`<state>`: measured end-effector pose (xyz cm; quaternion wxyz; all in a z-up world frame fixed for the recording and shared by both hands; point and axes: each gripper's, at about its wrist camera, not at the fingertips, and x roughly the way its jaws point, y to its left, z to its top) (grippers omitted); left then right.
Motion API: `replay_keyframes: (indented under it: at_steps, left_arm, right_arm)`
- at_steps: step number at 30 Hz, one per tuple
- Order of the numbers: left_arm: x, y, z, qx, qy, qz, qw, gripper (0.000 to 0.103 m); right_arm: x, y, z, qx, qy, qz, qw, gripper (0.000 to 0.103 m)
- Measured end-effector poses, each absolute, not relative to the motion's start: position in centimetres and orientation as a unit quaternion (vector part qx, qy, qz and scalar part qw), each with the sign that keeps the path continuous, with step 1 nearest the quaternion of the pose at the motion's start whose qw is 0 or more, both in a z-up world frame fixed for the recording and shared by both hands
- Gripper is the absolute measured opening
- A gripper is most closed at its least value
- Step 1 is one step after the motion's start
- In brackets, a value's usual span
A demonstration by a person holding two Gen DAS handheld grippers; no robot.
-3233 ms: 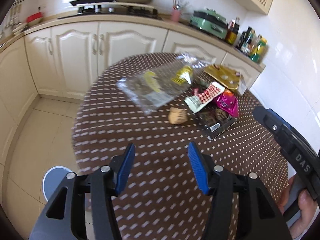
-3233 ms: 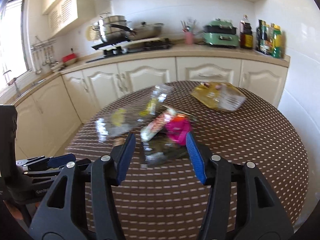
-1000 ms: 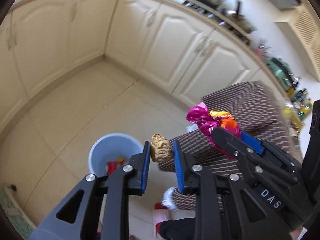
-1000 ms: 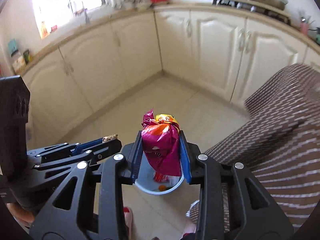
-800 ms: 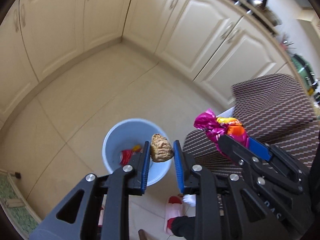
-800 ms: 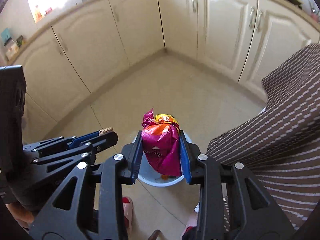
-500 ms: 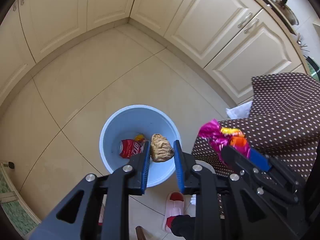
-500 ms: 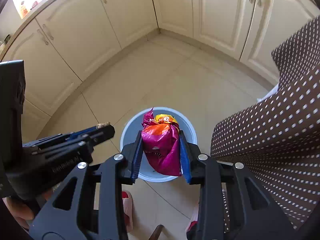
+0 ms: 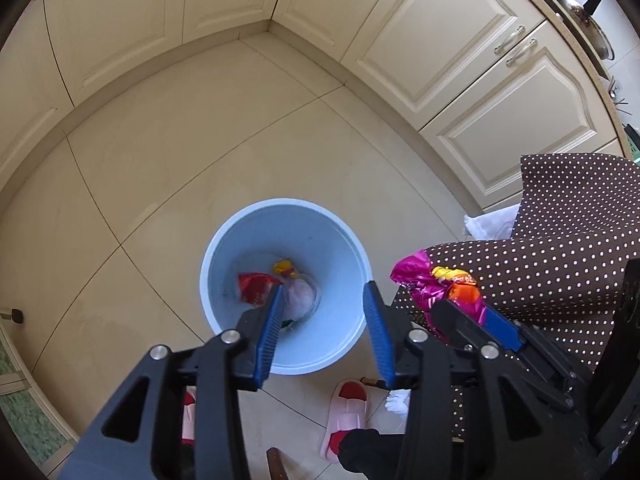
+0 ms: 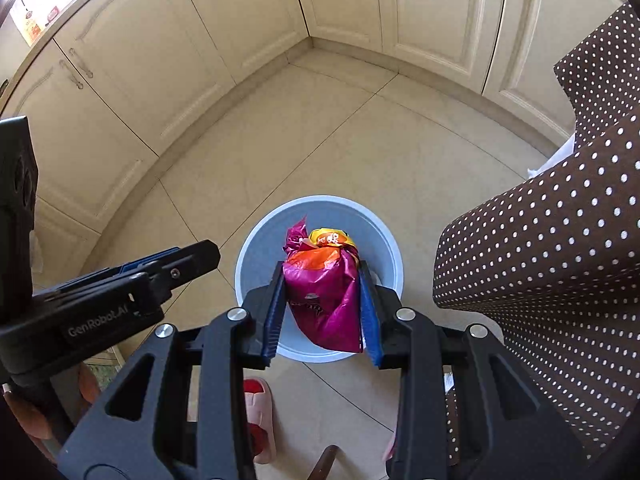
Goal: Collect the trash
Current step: 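Carry both items over the bucket and open the left tool to drop the bread, then open the right tool over the bucket to drop the pink wrapper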
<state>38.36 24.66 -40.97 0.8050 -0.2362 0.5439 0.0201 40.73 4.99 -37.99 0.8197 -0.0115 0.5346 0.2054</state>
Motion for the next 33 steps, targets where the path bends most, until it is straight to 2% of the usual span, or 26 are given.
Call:
replay_keyframes:
  at_steps: [15, 24, 33]
  left_arm:
    - [38.2, 25.3, -41.2, -0.239, 0.547, 0.025, 0.802, 0.041]
    - [38.1, 25.5, -41.1, -0.246, 0.544, 0.027, 0.801, 0.041]
    - [37.8, 24.8, -40.1, -0.244, 0.539, 0.021, 0.806, 0.041]
  right_arm:
    - [41.3, 6.5, -39.0, -0.002, 0.536, 0.204, 0.819, 0.034]
    - [42.3, 6.5, -39.1, 0.009, 0.532, 0.196, 0.824, 0.042]
    - [42.3, 6.0, -38.3, -0.003, 0.526, 0.194, 0.828, 0.043]
